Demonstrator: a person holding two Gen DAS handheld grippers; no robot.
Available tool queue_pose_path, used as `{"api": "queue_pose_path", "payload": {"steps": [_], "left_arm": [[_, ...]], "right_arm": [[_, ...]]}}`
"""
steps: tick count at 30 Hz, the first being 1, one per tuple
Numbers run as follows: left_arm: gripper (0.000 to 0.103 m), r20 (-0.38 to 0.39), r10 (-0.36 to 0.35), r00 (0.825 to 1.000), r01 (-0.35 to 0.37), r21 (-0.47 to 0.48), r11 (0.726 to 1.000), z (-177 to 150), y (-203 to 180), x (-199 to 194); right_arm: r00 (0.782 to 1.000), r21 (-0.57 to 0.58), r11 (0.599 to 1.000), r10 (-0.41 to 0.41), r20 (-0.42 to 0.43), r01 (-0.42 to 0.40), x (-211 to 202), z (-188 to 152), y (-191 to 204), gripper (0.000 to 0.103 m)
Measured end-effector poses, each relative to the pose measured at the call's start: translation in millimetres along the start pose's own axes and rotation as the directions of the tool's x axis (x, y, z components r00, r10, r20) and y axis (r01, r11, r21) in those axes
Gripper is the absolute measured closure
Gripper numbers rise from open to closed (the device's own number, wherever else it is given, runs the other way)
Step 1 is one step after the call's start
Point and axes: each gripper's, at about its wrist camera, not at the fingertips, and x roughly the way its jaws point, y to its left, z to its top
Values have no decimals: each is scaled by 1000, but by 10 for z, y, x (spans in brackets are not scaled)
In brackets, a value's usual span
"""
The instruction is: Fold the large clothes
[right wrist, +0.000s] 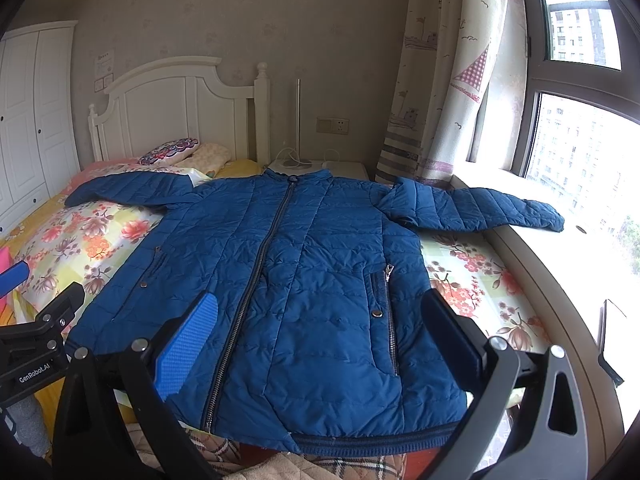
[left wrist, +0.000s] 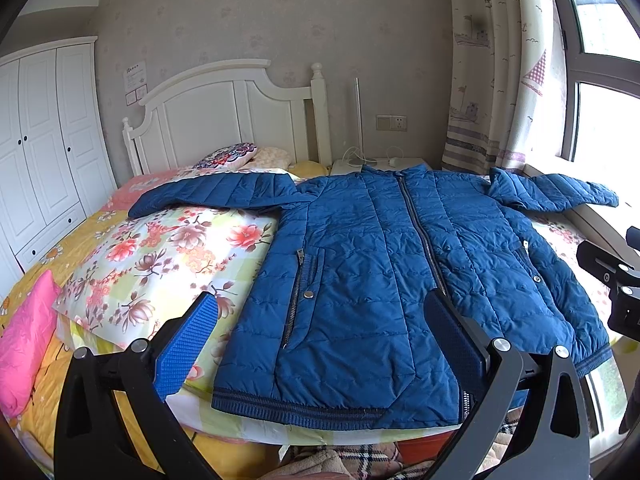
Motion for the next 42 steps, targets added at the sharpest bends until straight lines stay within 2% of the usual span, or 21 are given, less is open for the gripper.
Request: {"api": "queue_pose_path", "payload": {"steps": [42], "left_arm": [[4,-13,1,1000,-1,4,1000,-47,13,50]], "right_arm": [[1000,9,1000,14,-13,-13,84,-66,79,2]]}}
